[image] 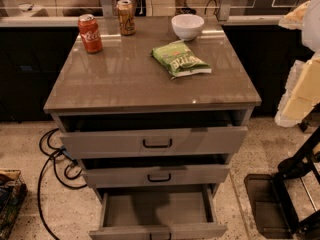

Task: Place coke can into bottom drawer

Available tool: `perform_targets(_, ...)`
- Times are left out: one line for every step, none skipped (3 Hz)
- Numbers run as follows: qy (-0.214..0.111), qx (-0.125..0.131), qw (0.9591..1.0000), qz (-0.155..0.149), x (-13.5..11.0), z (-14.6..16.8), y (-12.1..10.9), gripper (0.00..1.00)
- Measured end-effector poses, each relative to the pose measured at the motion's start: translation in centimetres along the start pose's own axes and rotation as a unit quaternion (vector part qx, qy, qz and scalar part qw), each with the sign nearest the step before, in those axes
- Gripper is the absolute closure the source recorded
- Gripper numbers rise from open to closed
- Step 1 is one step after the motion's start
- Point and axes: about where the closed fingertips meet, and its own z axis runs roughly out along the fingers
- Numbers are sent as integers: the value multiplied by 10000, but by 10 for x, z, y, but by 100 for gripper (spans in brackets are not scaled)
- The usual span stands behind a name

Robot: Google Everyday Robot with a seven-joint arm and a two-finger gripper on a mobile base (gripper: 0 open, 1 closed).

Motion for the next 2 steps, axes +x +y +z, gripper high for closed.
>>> perform_targets(-36,48,10000,15,-1,1,-3,0)
perform_targets(-502,600,9967,239,-12,17,-46,0)
